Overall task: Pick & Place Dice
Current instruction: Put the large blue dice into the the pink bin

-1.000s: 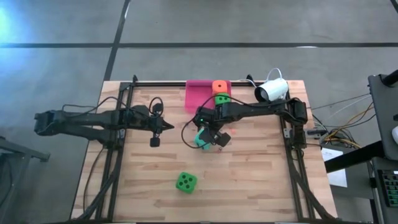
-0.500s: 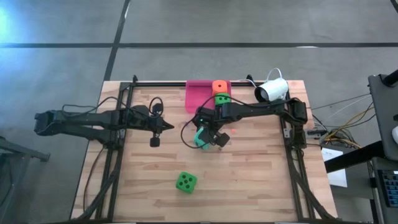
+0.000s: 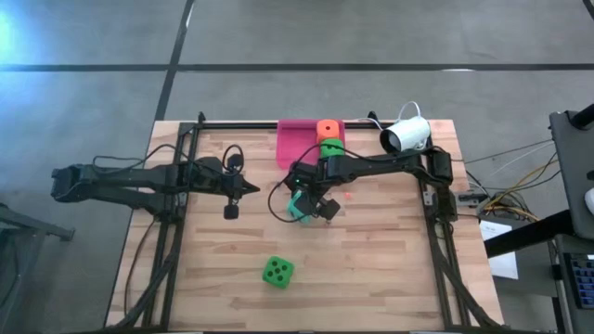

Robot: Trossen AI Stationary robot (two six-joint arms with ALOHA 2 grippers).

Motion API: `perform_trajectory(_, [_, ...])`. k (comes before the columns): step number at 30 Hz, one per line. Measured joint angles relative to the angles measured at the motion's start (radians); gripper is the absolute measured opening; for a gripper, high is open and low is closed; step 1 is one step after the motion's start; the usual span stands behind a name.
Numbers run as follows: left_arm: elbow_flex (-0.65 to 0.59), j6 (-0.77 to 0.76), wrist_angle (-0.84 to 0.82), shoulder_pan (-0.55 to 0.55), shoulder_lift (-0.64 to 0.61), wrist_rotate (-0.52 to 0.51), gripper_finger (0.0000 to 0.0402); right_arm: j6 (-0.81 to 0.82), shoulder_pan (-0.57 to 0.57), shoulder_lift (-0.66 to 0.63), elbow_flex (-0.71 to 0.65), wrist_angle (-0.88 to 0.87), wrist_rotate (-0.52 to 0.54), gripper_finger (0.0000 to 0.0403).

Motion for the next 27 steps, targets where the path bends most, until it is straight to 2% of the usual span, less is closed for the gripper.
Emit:
perform_trajectory(10, [0.000, 0.000, 0.000, 0.000, 0.000, 0.000, 0.0008, 0.006, -0.001, -0.040, -0.003, -0.008, 0.002, 0.0396])
perform_trajectory(27, [0.000, 0.000, 0.000, 0.000, 0.000, 0.000, 0.0008, 0.066, -0.003, -0.017, -0.003, 0.012, 0.000, 0.0396])
